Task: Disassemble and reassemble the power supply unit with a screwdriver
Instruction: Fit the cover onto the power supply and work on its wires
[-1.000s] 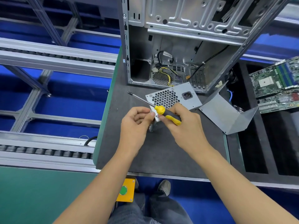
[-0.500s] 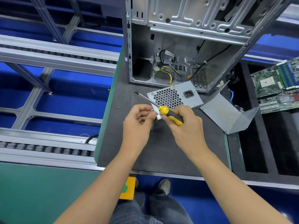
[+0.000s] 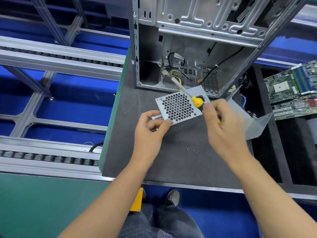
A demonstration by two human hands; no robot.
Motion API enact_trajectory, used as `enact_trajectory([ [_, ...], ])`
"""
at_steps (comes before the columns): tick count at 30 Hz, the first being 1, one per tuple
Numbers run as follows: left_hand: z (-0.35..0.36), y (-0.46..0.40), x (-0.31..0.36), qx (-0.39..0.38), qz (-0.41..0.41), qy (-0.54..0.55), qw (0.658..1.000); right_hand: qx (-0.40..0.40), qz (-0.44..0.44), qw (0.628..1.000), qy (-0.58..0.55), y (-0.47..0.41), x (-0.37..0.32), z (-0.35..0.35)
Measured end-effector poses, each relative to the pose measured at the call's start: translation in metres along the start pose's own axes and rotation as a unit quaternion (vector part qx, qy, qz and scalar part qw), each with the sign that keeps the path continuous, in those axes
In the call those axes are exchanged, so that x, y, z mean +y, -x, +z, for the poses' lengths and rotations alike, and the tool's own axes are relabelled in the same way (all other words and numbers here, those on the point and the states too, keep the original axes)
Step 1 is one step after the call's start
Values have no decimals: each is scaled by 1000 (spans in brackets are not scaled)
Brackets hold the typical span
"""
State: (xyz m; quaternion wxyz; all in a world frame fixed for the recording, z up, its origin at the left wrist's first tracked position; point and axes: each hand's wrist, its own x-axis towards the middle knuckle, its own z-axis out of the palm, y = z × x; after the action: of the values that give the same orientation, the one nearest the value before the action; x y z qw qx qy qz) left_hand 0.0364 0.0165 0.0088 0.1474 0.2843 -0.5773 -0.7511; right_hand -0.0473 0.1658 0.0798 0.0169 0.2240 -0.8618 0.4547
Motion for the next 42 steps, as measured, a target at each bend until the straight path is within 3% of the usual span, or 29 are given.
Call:
enact_trajectory([
  [4,1,-2,1,-1,-15,8,1000,0,-57,998,9,-7,-8,-28],
  [9,1,-3,1,0,-31,28,999,-3,-47,998,-39,-8,-14,-47],
  [32,2,-6,-1,9,-42,37,998,-55,-34,998,-23,-8,-14,-39],
  [42,-1,-8,1,-2,-63,44,997,-70,-76,982,159,-28,-52,-39],
])
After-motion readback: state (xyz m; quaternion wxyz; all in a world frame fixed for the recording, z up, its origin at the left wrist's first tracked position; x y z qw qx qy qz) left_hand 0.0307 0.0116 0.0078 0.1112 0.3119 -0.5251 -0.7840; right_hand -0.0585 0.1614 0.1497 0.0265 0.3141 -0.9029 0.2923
